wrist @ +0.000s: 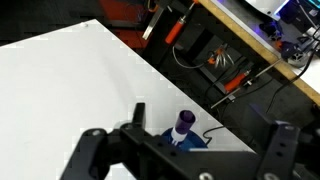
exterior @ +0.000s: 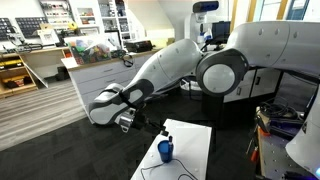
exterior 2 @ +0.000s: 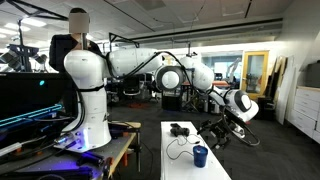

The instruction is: Remove the marker from the blue cup.

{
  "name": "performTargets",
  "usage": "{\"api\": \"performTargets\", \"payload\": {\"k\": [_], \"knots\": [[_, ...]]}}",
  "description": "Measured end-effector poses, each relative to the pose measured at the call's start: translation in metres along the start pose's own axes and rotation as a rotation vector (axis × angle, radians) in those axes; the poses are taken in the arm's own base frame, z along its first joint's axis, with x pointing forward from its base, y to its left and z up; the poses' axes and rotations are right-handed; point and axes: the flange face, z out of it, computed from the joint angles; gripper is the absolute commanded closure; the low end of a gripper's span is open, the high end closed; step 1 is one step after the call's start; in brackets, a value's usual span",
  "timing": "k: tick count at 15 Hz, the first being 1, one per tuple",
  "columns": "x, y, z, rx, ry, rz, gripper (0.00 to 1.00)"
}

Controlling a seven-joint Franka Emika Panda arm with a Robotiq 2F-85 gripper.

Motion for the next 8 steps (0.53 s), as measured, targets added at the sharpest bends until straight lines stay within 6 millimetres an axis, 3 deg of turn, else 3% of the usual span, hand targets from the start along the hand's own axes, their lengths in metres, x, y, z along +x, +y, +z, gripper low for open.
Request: {"api": "performTargets", "payload": {"k": [8], "knots": [[0.014,-0.008,0.005,-0.018,-0.009,-0.015,0.0]]}}
